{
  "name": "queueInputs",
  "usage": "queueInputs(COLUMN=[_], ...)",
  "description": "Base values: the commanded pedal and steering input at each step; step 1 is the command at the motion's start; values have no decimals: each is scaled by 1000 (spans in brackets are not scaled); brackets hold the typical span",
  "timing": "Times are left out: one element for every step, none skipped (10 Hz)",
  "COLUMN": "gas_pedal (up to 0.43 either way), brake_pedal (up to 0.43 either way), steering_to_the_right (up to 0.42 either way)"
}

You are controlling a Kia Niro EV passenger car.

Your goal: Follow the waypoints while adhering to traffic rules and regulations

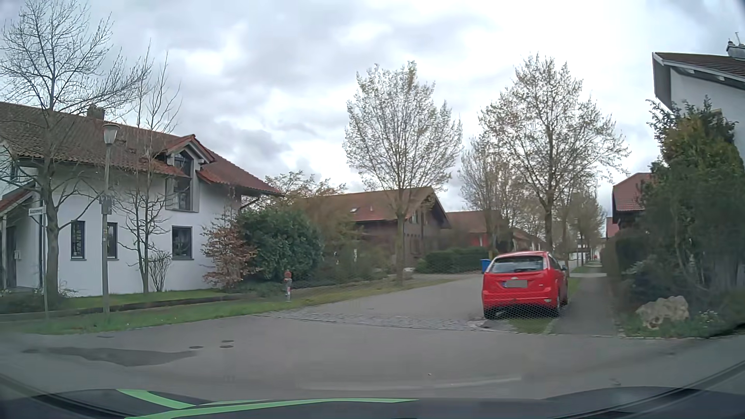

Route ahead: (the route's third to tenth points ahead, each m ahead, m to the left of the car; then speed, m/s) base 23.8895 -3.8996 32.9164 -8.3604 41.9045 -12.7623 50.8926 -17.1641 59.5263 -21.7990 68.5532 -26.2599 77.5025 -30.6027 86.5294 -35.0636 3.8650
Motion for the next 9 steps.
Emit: queueInputs(gas_pedal=[177, 177, 177, 177, 177, 177, 177, 177, 177], brake_pedal=[0, 0, 0, 0, 0, 0, 0, 0, 0], steering_to_the_right=[-287, -252, -223, -179, -130, -96, -51, -6, 26])
